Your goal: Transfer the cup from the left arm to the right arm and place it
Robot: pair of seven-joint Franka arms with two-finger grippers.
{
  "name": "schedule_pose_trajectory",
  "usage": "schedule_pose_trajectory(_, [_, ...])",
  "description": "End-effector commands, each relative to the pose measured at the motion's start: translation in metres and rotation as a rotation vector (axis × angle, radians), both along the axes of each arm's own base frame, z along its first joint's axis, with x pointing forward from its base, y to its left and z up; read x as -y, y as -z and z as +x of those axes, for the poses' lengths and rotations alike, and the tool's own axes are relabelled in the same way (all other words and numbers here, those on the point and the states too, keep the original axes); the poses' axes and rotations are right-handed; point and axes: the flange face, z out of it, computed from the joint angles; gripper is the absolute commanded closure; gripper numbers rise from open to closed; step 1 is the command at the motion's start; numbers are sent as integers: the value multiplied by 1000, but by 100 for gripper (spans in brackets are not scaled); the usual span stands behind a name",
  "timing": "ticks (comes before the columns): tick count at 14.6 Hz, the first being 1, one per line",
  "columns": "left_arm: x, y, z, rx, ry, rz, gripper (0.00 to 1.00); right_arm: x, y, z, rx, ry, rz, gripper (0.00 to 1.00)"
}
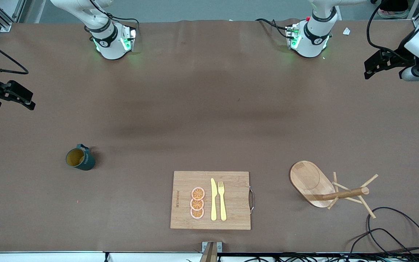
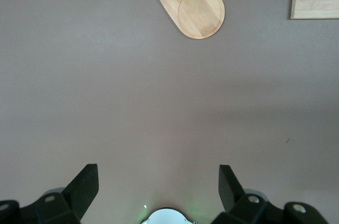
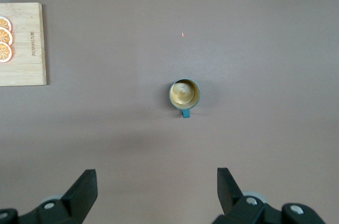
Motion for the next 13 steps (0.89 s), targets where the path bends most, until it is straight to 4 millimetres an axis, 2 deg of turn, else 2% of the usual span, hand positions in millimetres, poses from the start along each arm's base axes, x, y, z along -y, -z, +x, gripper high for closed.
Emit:
schedule_pose_trajectory(1, [3, -3, -6, -9, 20, -8, 0, 1, -1, -9, 2, 10, -16, 0])
schedule_pose_trajectory(5, [12, -3, -13, -12, 38, -6, 0, -1, 0, -9, 0, 7, -16, 0])
schedule_pose_trajectory(9, [10, -11, -8, 8, 38, -8, 0, 0, -2, -10, 2, 9, -16, 0])
schedule_pose_trajectory(13, [17, -12, -3, 11, 45, -12, 0, 0, -3, -11, 5, 9, -14, 0])
